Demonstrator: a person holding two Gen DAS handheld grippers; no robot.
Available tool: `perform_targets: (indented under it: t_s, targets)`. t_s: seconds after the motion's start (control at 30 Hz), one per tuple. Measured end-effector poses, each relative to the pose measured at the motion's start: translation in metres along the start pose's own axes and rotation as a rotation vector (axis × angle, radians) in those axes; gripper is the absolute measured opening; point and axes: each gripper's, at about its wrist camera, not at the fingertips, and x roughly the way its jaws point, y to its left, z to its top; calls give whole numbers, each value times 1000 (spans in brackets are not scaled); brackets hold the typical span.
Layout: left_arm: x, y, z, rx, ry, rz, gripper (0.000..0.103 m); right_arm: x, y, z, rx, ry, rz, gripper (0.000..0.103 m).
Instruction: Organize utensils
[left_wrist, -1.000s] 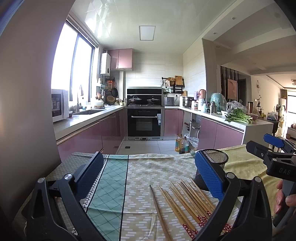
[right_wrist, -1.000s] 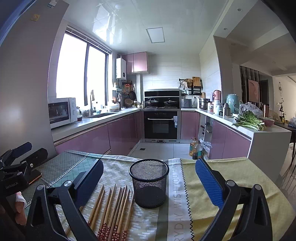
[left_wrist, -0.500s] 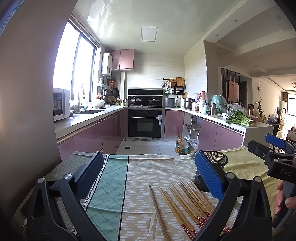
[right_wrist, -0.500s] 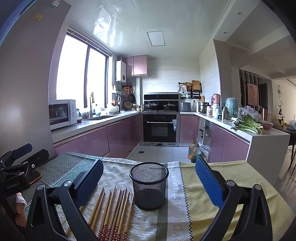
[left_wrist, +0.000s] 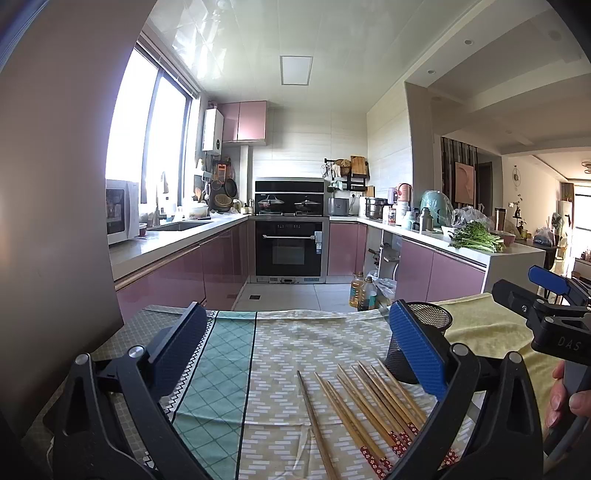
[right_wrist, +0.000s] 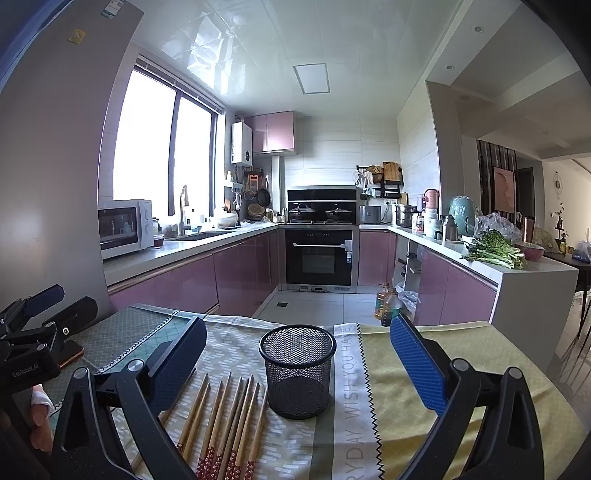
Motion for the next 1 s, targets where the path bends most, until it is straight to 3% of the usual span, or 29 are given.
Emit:
perform_targets:
  t_s: [1.0]
  targets:
    - [-1,-2,0,3,-3,0,97,0,-1,-1,1,-3,8,96]
